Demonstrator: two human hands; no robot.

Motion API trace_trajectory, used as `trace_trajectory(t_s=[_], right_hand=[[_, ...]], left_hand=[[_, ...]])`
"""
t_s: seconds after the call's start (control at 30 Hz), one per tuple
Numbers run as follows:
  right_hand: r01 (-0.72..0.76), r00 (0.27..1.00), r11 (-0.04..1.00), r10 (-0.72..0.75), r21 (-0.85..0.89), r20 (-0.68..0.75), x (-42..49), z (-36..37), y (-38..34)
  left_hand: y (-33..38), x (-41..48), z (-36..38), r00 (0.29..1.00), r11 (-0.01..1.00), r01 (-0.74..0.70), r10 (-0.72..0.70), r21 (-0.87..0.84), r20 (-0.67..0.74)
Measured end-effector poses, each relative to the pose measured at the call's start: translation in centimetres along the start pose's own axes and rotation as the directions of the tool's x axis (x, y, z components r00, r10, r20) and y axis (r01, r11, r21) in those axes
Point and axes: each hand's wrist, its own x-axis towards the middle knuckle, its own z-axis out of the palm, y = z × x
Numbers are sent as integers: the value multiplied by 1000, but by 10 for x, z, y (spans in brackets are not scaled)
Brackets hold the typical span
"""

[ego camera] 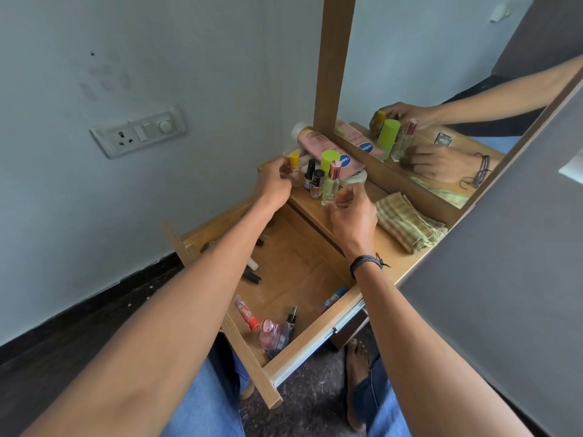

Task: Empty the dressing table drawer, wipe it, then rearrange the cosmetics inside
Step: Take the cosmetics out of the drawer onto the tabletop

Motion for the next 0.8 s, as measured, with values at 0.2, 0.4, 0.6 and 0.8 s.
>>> trace_trajectory(t_s=[0.2,0.4,0.6,0.8], right_hand=[[10,1000,1000,-10,-9,-9,0,1,1],[12,1000,1000,-12,-4,-6,0,1,0],[18,1000,1000,-18,-11,-9,0,1,1],[14,1000,1000,-14,-2,-5,0,1,0]], left_hand=[[-2,4,6,1000,1000,11,-10,-19,22],[-2,5,7,999,1000,5,-5,11,38],[-2,1,4,998,996,38,-34,-82,46],[-7,-1,-10,997,979,43,-55,-200,-58]])
